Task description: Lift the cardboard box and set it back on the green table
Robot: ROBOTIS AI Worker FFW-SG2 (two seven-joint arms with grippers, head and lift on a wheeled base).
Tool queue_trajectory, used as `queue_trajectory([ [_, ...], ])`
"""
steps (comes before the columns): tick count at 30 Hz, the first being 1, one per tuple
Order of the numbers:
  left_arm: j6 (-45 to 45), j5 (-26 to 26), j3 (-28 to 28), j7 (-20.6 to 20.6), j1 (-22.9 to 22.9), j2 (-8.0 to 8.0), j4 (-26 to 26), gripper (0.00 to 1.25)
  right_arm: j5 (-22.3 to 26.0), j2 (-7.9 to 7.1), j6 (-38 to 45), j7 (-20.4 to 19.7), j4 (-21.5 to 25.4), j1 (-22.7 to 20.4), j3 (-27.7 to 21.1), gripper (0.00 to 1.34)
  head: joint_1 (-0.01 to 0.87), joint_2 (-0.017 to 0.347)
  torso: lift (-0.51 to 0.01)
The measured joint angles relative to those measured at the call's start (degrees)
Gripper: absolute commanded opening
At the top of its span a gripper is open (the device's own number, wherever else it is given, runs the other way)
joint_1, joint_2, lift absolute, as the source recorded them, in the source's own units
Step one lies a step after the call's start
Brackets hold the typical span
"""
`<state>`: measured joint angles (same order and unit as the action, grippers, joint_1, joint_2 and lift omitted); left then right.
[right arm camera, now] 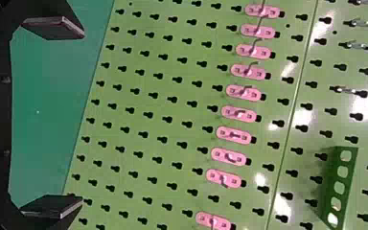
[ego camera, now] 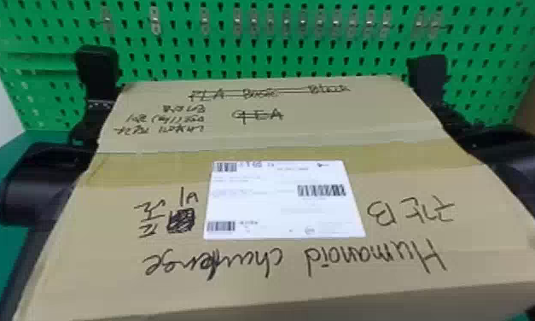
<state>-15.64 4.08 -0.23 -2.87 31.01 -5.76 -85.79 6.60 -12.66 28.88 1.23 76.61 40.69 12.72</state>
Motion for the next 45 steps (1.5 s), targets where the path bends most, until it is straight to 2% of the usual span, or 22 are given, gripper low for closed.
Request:
queue_trajectory([
  [25, 0.00, 0.34, -0.66, -0.12, 1.65, -0.66, -0.69, 1.00, -0.43, -0.09, -0.13, -0.01, 0.02, 1.68, 0.44, 1.25, 0.566, 0.054, -0.183],
  [45, -0.23, 0.57, -0.91, -0.61, 0.82, -0.74, -0.73, 1.00, -0.95, -0.07, -0.11, -0.04, 0.02, 1.08, 0.77, 1.25, 0.566, 0.054, -0.183],
])
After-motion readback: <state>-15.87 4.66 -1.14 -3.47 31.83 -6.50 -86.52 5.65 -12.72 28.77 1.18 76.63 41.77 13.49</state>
